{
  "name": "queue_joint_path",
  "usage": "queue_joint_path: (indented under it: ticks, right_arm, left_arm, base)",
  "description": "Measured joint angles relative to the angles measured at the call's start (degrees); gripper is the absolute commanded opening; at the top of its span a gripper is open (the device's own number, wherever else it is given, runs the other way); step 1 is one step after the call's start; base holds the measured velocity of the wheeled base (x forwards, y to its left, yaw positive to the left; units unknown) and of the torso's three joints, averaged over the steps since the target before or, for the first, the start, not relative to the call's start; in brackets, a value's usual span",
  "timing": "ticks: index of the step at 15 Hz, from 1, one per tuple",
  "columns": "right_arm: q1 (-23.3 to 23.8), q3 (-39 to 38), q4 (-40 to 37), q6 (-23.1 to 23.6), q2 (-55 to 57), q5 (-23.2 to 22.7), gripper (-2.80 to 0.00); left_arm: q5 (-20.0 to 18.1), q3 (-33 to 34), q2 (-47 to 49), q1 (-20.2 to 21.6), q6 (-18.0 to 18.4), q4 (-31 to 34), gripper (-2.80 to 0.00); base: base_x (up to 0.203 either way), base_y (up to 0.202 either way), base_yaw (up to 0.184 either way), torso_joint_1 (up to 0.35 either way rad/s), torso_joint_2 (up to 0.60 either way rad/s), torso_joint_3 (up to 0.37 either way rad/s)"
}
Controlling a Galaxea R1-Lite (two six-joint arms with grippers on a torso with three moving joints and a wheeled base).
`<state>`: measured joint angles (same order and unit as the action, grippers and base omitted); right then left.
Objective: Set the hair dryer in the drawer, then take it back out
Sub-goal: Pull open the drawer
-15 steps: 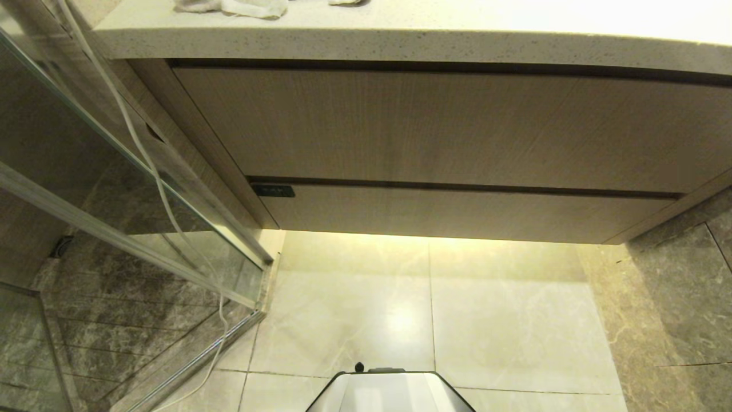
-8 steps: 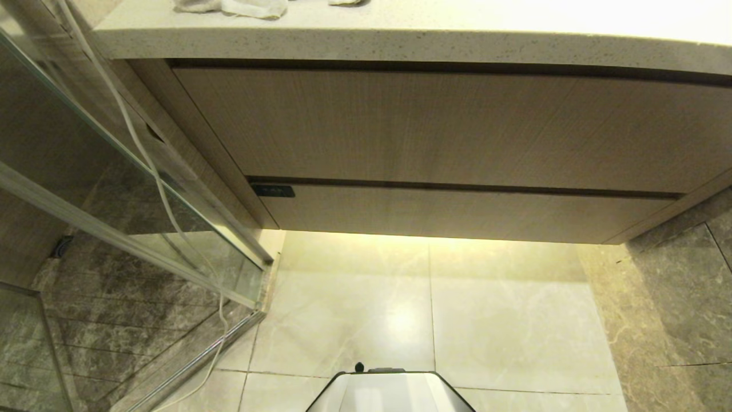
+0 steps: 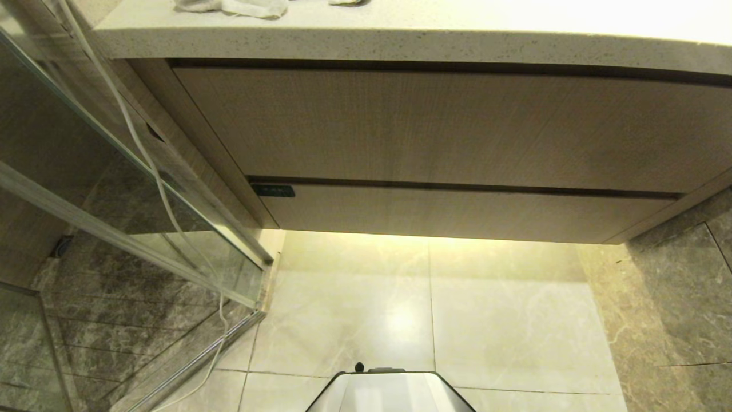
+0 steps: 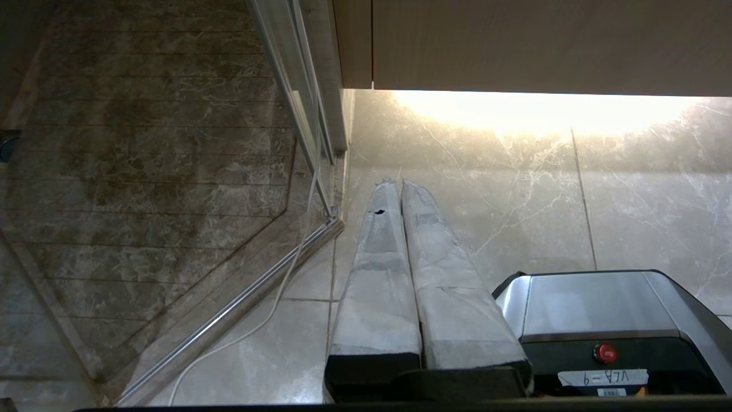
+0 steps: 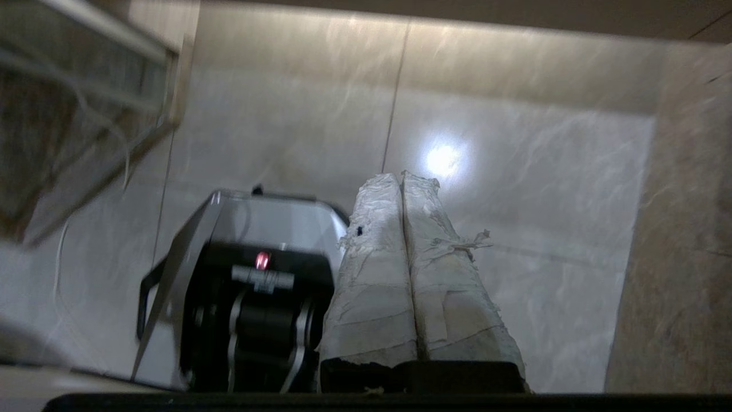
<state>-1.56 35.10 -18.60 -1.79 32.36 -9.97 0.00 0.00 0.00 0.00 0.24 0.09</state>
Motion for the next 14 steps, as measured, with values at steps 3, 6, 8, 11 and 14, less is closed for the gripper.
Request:
queue_joint_path:
  ticks: [3, 6, 8, 11, 14]
  right_arm:
    - [-3.69, 10.35, -2.34, 5.01, 20.88, -0.90, -2.80]
    - [-7.91, 16.79, -0.04, 10.78, 39.78, -1.67, 0.00]
    - [-10.09, 19.12, 3.49, 13.00, 50.17, -2.68, 0.00]
    - [-11.83, 22.05, 9.97, 18.79, 62.15, -4.68, 0.00]
    - [-11.92, 23.09, 16.90, 32.67, 69.39, -2.72, 0.00]
  left_arm:
    - [0.00, 0.00, 0.00, 0.00, 0.00, 0.01, -2.80]
    - [0.00, 0.00, 0.00, 0.00, 0.00, 0.01, -2.80]
    - [0.00, 0.00, 0.00, 0.00, 0.00, 0.01, -2.80]
    - [-0.02, 0.00, 0.00, 0.00, 0.02, 0.01, -2.80]
    - [0.00, 0.00, 0.00, 0.00, 0.00, 0.01, -2.80]
  base:
    - [0.000, 0.000, 0.000, 0.000, 0.00, 0.000]
    - [0.000, 0.000, 0.000, 0.000, 0.00, 0.000]
    - [0.000, 0.000, 0.000, 0.000, 0.00, 0.000]
    - [0.000, 0.000, 0.000, 0.000, 0.00, 0.000]
    - [0.000, 0.000, 0.000, 0.000, 0.00, 0.000]
